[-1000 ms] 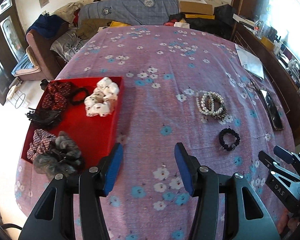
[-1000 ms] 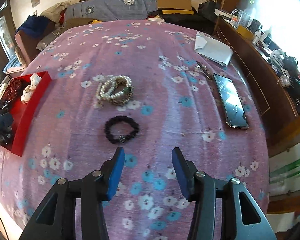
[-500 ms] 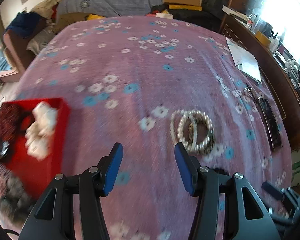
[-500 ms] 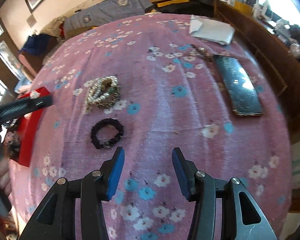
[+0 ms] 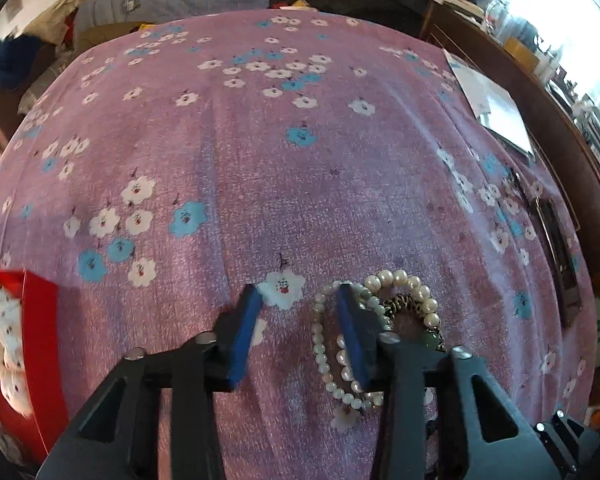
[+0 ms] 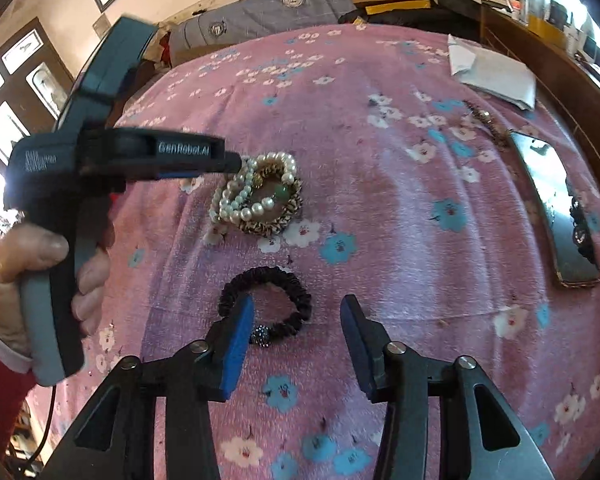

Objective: Organize jewelry
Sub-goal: 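Grasp a pearl bracelet with left tool while right grasps the second black hair tie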

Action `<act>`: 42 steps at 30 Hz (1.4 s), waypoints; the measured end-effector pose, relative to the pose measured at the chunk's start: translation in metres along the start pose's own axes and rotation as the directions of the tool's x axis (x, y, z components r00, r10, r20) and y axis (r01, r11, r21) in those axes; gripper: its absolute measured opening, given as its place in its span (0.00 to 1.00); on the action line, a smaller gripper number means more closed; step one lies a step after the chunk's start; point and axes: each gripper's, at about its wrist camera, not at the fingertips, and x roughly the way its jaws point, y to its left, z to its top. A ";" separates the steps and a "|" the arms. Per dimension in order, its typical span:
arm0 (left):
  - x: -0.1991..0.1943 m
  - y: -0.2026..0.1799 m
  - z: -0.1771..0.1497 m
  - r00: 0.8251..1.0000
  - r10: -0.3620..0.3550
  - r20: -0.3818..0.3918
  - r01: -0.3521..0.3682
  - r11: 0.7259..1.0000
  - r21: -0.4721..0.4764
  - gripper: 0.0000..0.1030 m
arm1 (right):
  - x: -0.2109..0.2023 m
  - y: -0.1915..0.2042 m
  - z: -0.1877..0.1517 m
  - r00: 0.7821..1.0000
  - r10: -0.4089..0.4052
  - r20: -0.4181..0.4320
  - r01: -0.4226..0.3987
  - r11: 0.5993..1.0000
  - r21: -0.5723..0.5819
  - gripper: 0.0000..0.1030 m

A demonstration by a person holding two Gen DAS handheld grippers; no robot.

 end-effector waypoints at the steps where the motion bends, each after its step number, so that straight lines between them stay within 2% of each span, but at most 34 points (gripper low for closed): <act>1: 0.002 -0.002 0.001 1.000 -0.003 -0.008 0.003 1.000 0.011 0.21 | 0.004 0.001 0.000 1.000 -0.004 -0.006 0.004 1.000 -0.002 0.43; 5: 0.004 -0.015 -0.002 1.000 0.027 0.003 -0.027 0.996 0.080 0.06 | 0.007 0.006 -0.001 1.000 -0.025 0.006 0.025 0.999 -0.020 0.42; 7: 0.004 -0.021 -0.004 0.999 0.043 0.015 -0.044 0.994 0.099 0.05 | 0.008 0.008 0.000 0.999 -0.036 0.012 0.036 0.999 -0.028 0.42; 9: 0.004 -0.024 -0.004 0.999 0.027 0.017 -0.029 0.995 0.096 0.05 | 0.008 0.011 -0.001 0.999 -0.052 0.015 0.053 0.998 -0.043 0.41; 16: 0.003 -0.021 -0.005 1.000 -0.006 0.031 0.005 0.999 0.037 0.05 | 0.008 0.009 0.000 0.995 -0.096 0.018 0.097 0.993 -0.062 0.16; 22: 0.001 -0.019 -0.005 1.000 -0.026 0.010 0.026 0.999 0.032 0.05 | 0.009 0.005 0.002 0.996 -0.091 0.013 0.092 0.995 -0.049 0.08; 29: -0.034 0.002 -0.013 0.998 -0.030 0.053 0.030 1.000 0.007 0.05 | -0.006 0.001 0.006 0.998 -0.046 0.039 0.046 0.999 0.003 0.08; 42: -0.114 0.018 -0.038 0.984 -0.095 0.151 0.099 0.995 -0.024 0.05 | -0.047 0.009 0.003 0.994 -0.002 0.106 0.000 1.000 0.017 0.08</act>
